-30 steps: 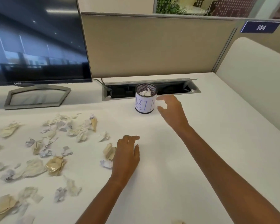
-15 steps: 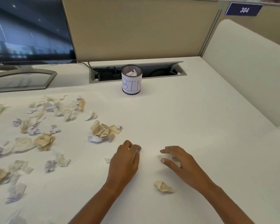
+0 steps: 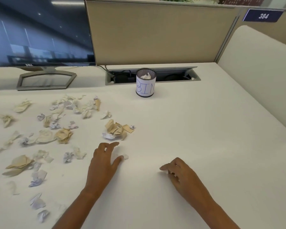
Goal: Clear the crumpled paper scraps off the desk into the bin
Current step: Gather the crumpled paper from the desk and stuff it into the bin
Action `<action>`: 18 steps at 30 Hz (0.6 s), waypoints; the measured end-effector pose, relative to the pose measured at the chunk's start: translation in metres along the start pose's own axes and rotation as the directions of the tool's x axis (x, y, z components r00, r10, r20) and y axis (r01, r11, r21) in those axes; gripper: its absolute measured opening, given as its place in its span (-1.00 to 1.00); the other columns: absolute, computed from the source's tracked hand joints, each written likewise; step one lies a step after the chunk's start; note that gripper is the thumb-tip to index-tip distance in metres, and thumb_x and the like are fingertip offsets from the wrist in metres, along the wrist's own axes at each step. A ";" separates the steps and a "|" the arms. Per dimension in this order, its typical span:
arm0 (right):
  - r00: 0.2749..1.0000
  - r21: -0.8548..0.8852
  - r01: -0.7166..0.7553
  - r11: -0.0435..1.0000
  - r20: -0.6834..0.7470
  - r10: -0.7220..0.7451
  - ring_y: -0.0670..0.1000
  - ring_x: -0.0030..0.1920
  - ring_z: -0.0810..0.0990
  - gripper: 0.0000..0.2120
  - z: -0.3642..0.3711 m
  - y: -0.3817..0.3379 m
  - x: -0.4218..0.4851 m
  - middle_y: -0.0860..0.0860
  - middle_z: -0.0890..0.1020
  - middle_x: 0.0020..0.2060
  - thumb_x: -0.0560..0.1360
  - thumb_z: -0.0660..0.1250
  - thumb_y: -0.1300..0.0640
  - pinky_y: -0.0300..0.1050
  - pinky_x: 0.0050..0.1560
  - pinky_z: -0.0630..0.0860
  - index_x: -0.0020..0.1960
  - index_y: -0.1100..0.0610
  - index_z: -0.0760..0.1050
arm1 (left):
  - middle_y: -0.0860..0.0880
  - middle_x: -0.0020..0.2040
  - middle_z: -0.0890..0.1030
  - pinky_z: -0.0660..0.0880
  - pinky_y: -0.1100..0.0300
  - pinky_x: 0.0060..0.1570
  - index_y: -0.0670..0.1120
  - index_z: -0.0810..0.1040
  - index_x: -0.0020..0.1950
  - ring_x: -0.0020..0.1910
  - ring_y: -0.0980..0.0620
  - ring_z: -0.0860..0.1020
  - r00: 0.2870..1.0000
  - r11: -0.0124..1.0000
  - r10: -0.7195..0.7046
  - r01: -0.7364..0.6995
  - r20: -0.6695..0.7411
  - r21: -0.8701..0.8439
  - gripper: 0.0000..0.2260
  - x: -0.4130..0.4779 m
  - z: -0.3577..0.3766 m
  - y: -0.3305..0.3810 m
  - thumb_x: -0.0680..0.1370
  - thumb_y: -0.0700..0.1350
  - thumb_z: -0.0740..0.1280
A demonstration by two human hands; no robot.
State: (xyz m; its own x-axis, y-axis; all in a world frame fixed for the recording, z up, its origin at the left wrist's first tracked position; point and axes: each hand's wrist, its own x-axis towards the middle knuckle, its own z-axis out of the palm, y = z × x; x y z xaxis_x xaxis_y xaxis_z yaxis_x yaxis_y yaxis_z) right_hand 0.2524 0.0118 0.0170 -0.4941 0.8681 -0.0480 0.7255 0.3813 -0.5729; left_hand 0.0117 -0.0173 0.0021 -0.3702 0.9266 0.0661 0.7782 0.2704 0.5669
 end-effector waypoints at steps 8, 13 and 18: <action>0.991 0.265 -0.087 0.960 -0.075 0.111 -0.10 -0.15 0.52 -0.75 0.005 -0.034 0.072 0.06 0.62 -0.04 0.52 0.21 0.33 -0.20 0.01 0.49 0.04 0.13 0.62 | 0.08 0.05 0.52 0.41 0.27 -0.14 0.01 0.58 0.07 0.11 0.11 0.47 0.995 0.996 0.088 -0.088 0.047 0.015 -0.86 0.000 0.005 0.004 0.56 -0.07 0.27; 0.979 0.328 -0.143 0.934 -0.095 0.183 0.06 -0.13 0.58 -0.77 0.008 -0.051 0.123 0.16 0.65 0.05 0.51 0.23 0.33 -0.23 -0.05 0.46 0.09 0.24 0.59 | 0.08 -0.03 0.57 0.49 0.19 -0.10 -0.04 0.57 -0.01 0.05 0.10 0.50 0.993 0.991 0.119 -0.120 0.027 0.053 -0.84 0.009 0.006 0.005 0.58 -0.02 0.22; 0.988 0.205 -0.155 0.966 0.011 0.156 0.09 -0.12 0.39 -0.85 0.021 -0.069 0.159 0.15 0.42 -0.13 0.44 0.39 0.14 -0.16 -0.18 0.27 -0.21 0.16 0.46 | -0.10 -0.07 0.58 0.47 0.13 -0.17 -0.16 0.60 -0.11 -0.03 -0.10 0.53 0.973 0.995 0.089 -0.098 -0.212 -0.028 -0.97 0.037 -0.011 0.004 0.47 -0.21 0.39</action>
State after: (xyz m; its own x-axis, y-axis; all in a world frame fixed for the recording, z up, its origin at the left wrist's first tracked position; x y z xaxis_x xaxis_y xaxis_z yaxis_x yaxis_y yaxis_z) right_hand 0.1134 0.1168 0.0316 -0.3801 0.9133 -0.1460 0.6798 0.1689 -0.7137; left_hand -0.0040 0.0151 0.0158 -0.3980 0.8707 0.2888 0.7959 0.1711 0.5808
